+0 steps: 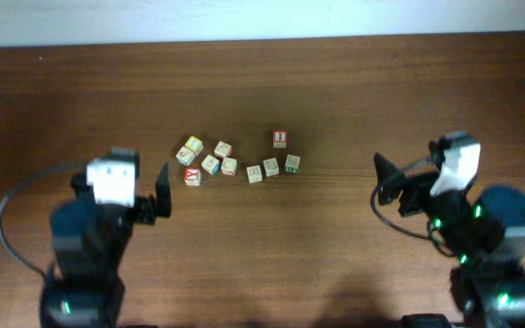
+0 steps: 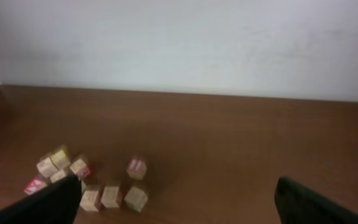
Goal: Rotate 5 blocks
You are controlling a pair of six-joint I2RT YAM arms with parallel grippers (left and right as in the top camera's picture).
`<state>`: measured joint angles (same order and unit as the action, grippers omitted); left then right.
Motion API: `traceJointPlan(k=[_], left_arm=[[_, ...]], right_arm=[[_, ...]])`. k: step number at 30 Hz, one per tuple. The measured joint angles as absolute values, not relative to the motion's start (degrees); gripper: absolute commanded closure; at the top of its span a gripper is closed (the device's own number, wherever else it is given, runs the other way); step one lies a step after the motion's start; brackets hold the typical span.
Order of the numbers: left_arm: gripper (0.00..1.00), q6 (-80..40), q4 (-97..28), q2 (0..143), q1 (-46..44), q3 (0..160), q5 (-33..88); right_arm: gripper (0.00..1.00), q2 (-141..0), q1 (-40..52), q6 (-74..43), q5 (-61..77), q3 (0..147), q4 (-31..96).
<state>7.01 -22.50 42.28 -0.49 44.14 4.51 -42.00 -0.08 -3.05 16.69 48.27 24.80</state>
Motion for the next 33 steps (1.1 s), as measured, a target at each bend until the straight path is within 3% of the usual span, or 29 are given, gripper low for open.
traceJointPlan(k=[7,11,13,14,15,20,26,33], left_arm=[[0.01,6.8,-52.8,79.8,-0.4,87.9,10.3],[0.01,6.6,-61.6,96.1,-0.4,104.2,15.0],[0.01,6.6,-62.2,99.8,-0.4,104.6,17.1],[0.01,6.6,-62.5,100.6,-0.4,104.6,17.6],[0.01,6.6,-62.8,101.9,-0.4,104.6,18.4],[0.01,6.6,-62.5,103.9,-0.4,104.6,19.3],[0.01,-7.3,-63.2,103.9,-0.6,104.6,3.3],[0.01,-10.6,-63.0,103.9,-0.6,104.6,-0.5]], right_arm=[[0.02,-74.6,0.3,-3.2,27.5,81.5,50.6],[0.02,-93.0,4.5,-3.2,28.6,97.1,62.0],[0.01,-100.3,7.7,-4.7,28.6,98.6,61.2],[0.16,-103.0,9.0,-5.1,29.2,98.7,59.7],[0.37,-106.8,10.4,-5.6,30.5,98.8,57.8],[0.37,-118.0,15.3,-11.8,28.4,98.8,55.2],[0.38,-123.0,23.0,-26.8,8.2,98.8,54.5],[0.48,-123.5,24.4,-33.0,1.9,94.2,50.0]])
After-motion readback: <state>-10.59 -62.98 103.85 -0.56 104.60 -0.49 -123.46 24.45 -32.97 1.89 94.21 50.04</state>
